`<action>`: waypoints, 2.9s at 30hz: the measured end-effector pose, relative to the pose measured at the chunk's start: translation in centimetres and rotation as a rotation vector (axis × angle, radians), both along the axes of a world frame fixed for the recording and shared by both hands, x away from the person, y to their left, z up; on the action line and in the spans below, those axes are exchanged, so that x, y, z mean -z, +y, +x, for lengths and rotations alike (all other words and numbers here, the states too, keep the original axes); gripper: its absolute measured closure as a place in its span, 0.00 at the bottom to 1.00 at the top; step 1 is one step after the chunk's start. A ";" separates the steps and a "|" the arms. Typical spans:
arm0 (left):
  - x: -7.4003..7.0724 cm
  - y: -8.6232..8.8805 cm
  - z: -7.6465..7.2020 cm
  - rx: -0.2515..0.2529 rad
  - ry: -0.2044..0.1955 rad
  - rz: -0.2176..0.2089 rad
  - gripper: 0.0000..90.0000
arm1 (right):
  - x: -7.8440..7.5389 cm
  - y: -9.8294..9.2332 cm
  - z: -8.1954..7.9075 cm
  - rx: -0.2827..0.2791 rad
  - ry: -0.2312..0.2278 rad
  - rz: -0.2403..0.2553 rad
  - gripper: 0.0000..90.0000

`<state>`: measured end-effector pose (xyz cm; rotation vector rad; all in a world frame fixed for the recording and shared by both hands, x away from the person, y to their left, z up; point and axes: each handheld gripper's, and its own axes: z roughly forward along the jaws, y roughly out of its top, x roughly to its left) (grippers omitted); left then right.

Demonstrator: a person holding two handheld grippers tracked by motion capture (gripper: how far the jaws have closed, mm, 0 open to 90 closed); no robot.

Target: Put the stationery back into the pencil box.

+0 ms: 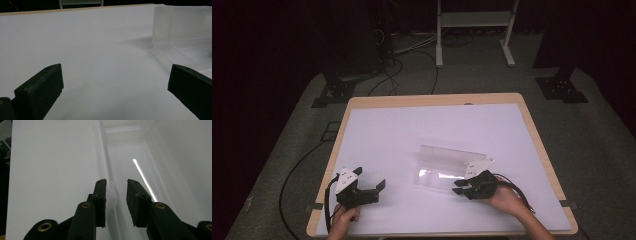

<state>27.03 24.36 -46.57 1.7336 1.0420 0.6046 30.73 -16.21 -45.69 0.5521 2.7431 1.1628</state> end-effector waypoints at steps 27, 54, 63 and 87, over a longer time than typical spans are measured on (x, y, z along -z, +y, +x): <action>0.0 0.0 0.0 0.001 -0.002 0.004 0.00 | -2.1 -2.7 -0.8 0.073 -0.023 0.071 0.53; 0.0 0.0 0.0 0.000 0.000 0.008 0.00 | -2.6 -7.3 -1.6 0.192 -0.026 0.105 0.45; 0.0 0.0 0.0 0.001 -0.001 0.009 0.00 | -2.4 -8.7 -2.2 0.217 -0.012 0.101 0.44; 0.0 0.0 0.0 -0.003 0.001 0.005 0.00 | -2.0 -11.8 -3.1 0.296 -0.016 0.081 0.44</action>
